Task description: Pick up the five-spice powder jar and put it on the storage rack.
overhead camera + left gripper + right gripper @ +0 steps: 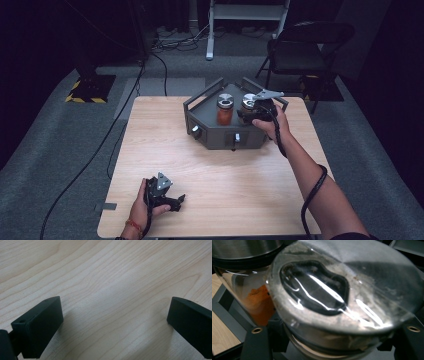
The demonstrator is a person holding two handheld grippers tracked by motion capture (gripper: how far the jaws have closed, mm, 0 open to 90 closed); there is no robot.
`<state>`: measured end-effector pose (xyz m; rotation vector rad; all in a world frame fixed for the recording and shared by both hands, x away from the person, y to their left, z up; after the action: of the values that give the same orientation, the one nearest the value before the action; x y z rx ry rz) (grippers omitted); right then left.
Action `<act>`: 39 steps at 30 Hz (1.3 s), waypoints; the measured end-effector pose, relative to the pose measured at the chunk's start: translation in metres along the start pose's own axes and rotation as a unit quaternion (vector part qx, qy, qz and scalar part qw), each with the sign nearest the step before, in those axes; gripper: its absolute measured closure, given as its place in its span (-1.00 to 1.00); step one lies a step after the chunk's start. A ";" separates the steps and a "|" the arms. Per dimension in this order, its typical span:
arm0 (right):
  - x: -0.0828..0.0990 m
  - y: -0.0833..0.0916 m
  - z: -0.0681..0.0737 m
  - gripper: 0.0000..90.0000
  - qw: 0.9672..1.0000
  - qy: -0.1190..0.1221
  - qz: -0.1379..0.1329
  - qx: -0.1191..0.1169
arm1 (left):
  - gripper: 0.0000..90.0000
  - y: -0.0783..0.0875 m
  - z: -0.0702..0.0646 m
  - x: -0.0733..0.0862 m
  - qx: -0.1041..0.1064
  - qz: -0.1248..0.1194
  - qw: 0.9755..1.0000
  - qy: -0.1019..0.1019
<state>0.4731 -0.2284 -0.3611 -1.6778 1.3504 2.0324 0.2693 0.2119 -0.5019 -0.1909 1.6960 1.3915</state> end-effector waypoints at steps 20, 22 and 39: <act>0.008 -0.004 -0.001 -0.75 1.000 0.000 -0.005 0.004 | -0.99 0.001 0.000 0.000 0.003 0.001 1.000 0.000; 0.009 -0.005 -0.001 -0.79 1.000 0.003 -0.005 0.003 | -0.99 0.001 0.000 0.000 0.003 0.002 1.000 -0.001; 0.020 -0.003 0.008 -0.87 0.999 0.018 -0.034 0.015 | -0.99 0.000 0.000 0.000 0.003 0.002 1.000 -0.001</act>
<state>0.4630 -0.2288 -0.3801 -1.7321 1.3091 1.9450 0.2690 0.2123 -0.5017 -0.1841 1.7002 1.3883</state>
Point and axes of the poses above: each handheld gripper's, and its own axes: y roughly backward along the jaws, x roughly out of its underside, z roughly to its left, the point moved 5 cm from there along -y, roughly forward along the jaws, and after that the axes turned 4 degrees about -x, right-handed, at the moved point
